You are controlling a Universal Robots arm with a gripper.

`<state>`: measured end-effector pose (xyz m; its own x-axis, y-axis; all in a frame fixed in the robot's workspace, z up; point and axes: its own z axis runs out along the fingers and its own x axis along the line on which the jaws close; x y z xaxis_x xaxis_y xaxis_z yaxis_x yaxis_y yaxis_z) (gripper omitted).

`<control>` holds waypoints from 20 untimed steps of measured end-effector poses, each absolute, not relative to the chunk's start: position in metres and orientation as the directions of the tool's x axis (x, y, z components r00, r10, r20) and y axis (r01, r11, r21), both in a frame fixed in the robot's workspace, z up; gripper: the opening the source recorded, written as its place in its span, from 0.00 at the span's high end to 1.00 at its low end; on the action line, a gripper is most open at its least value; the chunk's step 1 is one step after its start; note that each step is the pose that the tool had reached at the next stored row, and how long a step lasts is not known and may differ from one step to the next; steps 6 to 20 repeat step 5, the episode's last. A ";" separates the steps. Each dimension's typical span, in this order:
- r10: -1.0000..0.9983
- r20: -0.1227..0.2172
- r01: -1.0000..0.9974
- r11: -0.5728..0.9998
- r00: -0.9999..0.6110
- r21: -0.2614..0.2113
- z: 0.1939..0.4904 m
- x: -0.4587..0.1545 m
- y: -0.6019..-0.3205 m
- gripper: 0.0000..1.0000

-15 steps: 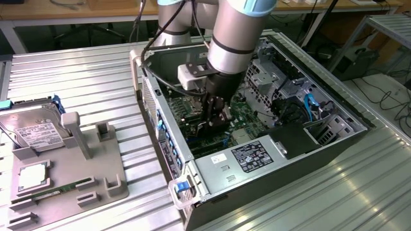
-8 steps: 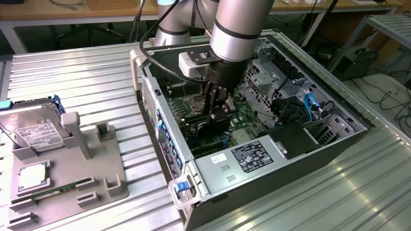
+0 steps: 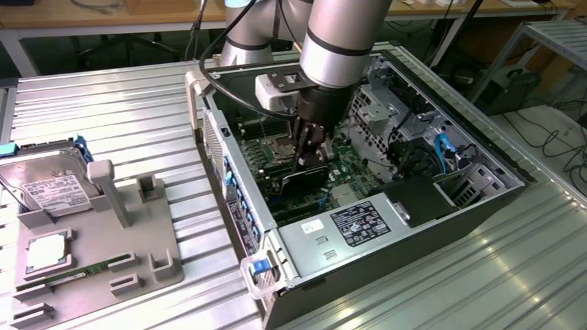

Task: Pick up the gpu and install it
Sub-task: 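Insert the gpu into the slot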

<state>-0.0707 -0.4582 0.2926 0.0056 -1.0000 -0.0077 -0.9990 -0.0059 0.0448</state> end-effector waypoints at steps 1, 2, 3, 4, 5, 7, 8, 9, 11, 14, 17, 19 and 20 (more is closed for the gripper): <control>-1.000 -0.008 -0.999 -0.006 0.006 0.045 0.293 -0.071 -0.458 0.89; -1.000 -0.008 -0.999 -0.006 0.006 0.045 0.293 -0.071 -0.458 0.89; -1.000 -0.008 -0.999 -0.006 0.006 0.045 0.293 -0.071 -0.458 0.89; -1.000 -0.008 -0.999 -0.006 0.006 0.045 0.293 -0.071 -0.458 0.89; -1.000 -0.008 -0.999 -0.006 0.006 0.045 0.293 -0.071 -0.458 0.89; -1.000 -0.008 -0.999 -0.006 0.006 0.045 0.293 -0.071 -0.458 0.89; -1.000 -0.008 -0.999 -0.006 0.006 0.045 0.293 -0.071 -0.458 0.89; -1.000 -0.008 -0.999 -0.006 0.006 0.045 0.293 -0.071 -0.458 0.89; -1.000 -0.008 -0.999 -0.006 0.006 0.045 0.293 -0.071 -0.458 0.89; -1.000 -0.008 -0.999 -0.006 0.006 0.045 0.293 -0.071 -0.458 0.89; -1.000 -0.008 -0.999 -0.006 0.006 0.045 0.293 -0.071 -0.458 0.89; -1.000 -0.008 -0.999 -0.006 0.006 0.045 0.293 -0.071 -0.458 0.89; -1.000 -0.008 -0.999 -0.006 0.006 0.045 0.293 -0.071 -0.458 0.89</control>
